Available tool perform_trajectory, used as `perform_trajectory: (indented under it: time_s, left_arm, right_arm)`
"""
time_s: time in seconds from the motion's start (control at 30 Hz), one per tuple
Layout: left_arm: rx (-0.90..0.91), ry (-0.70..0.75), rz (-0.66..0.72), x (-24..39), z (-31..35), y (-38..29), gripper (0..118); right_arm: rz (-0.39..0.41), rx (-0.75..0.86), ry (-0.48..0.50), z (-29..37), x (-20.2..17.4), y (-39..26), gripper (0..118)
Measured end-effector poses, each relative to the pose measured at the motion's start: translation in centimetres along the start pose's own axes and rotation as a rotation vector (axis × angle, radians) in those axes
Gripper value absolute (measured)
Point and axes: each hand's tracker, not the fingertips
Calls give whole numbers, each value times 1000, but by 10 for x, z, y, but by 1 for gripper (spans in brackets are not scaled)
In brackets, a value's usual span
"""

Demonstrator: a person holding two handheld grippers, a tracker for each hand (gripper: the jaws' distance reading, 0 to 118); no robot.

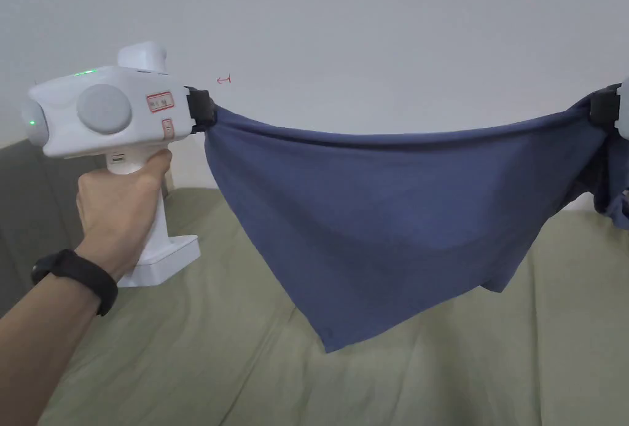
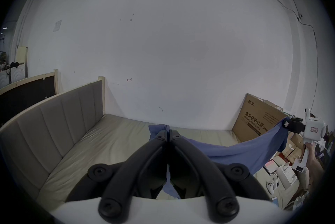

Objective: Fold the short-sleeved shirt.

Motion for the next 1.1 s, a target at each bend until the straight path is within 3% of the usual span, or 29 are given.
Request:
perform_trajectory:
  time_s: [0.2,0.33,0.47,0.53,0.67,0.8,0.9,1.03,1.07,1.1]
  left_arm:
    - [-170,9,12,-10,-30,-79,0]
    - [-272,-28,60,-18,-8,-156,0]
    - [-423,-59,108,-28,38,-235,0]
    - [-489,-41,164,-41,66,-281,0]
    - [-608,-41,219,-55,123,-344,0]
    - [-641,5,278,-55,173,-367,0]
    - [-656,7,271,-57,196,-373,0]
    - [-705,3,218,-50,200,-384,0]
    - [-697,-1,210,-48,200,-386,0]
    - [-691,0,195,-46,200,-387,0]
  right_arm:
    - [-38,-156,13,-39,2,-68,7]
    - [-51,-250,51,-29,7,-139,7]
    - [-173,-337,64,23,18,-229,7]
    - [-167,-461,72,52,21,-279,7]
    - [-339,-574,38,117,29,-366,7]
    - [-345,-667,8,161,32,-415,7]
    - [-401,-675,12,189,36,-424,7]
    - [-376,-680,2,202,34,-426,8]
    - [-375,-671,-2,204,32,-429,12]
    - [-374,-673,-12,202,32,-431,27]
